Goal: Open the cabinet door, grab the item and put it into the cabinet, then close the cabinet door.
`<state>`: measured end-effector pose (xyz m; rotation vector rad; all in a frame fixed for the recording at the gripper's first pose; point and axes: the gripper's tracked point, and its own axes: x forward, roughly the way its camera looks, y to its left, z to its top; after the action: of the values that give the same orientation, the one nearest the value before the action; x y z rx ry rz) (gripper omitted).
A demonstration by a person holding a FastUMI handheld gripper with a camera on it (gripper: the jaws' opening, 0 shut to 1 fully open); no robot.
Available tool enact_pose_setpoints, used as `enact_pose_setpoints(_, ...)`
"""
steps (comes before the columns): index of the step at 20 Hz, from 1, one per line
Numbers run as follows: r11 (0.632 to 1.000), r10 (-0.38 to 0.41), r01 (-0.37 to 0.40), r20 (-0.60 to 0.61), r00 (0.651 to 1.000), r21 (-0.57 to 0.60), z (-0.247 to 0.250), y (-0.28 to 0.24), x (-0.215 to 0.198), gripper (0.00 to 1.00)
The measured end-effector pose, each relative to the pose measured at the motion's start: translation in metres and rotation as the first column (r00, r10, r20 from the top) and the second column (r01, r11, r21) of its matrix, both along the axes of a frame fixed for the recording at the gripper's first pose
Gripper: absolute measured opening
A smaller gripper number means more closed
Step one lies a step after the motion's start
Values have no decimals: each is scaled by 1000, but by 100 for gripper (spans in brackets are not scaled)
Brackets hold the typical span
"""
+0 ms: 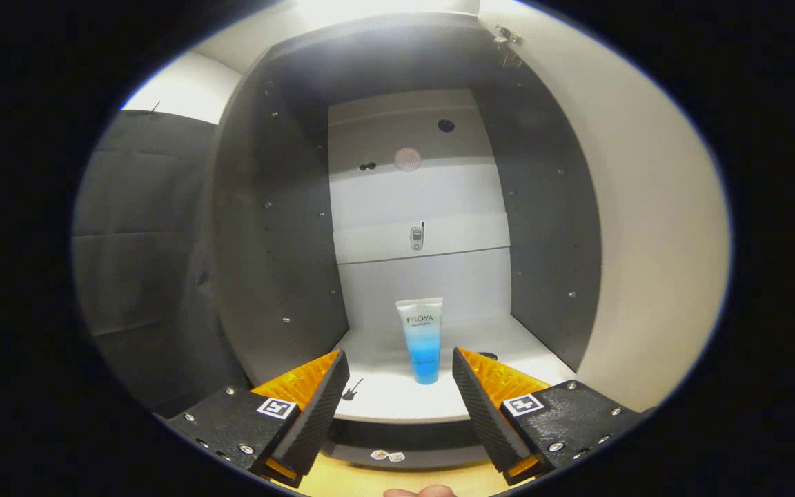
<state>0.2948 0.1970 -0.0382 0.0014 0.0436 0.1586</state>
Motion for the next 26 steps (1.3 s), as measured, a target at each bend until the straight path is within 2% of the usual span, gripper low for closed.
enact_pose_setpoints(6,999,-37,36,-9,999,-16,1,6,-76,93)
enact_pose_setpoints(9,999,13,-12,-26,1000,34,0,19,-120,93)
enact_pose_setpoints(13,1000,24,-23,-42,999,21,-3,14,-181,94)
enact_pose_setpoints(18,994,113,-112,-80,990,14,-6,10,-256,94)
enact_pose_setpoints(21,984,177,-176,-90,980,19,-4,-5,-300,94)
enact_pose_setpoints(24,982,182,-185,-114,977,-22,-6,-47,-335,94)
enact_pose_setpoints(26,987,149,-155,-106,983,-50,-2,-82,-352,94)
